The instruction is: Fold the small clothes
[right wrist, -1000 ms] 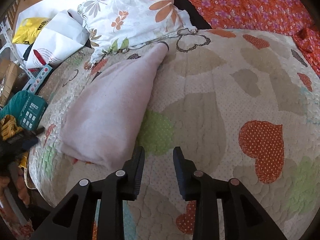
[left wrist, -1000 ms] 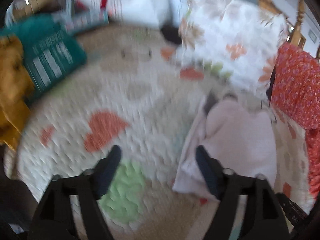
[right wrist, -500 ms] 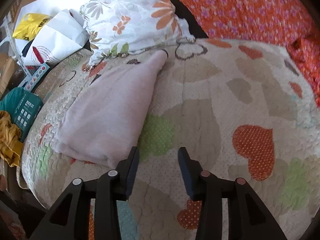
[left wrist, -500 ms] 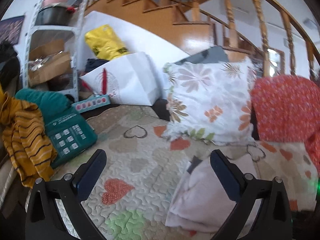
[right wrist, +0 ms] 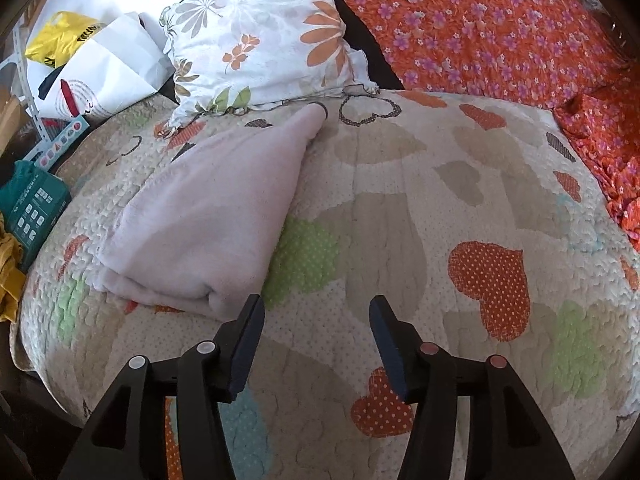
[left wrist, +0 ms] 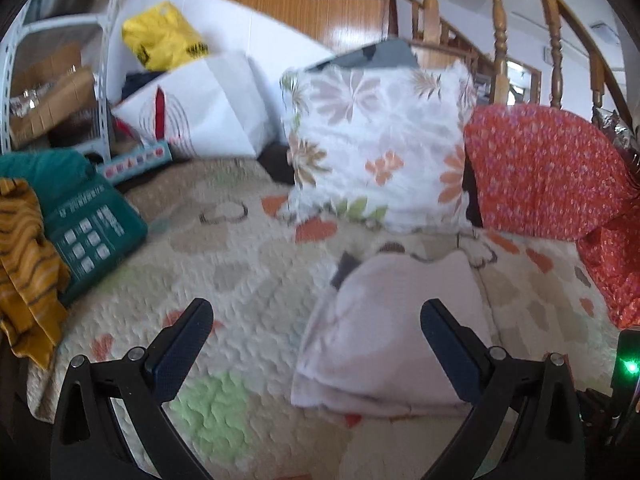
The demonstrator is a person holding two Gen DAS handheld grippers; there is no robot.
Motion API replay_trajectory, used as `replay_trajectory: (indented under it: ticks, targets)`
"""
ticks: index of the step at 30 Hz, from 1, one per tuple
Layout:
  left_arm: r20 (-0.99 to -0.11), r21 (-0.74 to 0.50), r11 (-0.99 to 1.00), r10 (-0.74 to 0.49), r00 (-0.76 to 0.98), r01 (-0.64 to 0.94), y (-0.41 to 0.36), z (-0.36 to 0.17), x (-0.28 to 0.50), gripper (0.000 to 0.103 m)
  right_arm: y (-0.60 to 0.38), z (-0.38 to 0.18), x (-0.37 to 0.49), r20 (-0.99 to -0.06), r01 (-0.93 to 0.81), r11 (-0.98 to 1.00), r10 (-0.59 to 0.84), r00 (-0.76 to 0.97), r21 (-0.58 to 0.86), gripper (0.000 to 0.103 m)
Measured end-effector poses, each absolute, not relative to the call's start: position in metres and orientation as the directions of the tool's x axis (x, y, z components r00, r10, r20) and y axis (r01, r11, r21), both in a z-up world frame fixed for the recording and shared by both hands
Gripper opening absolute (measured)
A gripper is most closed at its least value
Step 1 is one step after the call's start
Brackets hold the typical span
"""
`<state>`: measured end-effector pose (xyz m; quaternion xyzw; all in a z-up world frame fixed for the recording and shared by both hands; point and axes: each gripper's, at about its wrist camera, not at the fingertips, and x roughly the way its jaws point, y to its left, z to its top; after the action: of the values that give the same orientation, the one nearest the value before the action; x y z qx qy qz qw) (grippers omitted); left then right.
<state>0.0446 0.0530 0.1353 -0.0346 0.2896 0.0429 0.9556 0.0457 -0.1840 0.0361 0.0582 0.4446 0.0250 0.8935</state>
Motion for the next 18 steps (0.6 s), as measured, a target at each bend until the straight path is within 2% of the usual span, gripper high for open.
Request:
replay_trajectory:
  ticks: [5, 18]
  targets:
    - [-0.605, -0.047, 0.993, 0.060, 0.794, -0.111, 0.055, 0.123, 0.051, 0.103, -0.174, 0.030, 0.048, -0.797, -0.019, 0.997, 0.073, 0.600, 0.077, 0.065]
    - [-0.683, 0.035, 0.998, 0.063, 0.728, -0.054, 0.035, 0.094, 0.061, 0.103, -0.166, 0.031, 0.048, -0.785, -0.025, 0.999, 0.032, 0.618, 0.022, 0.068]
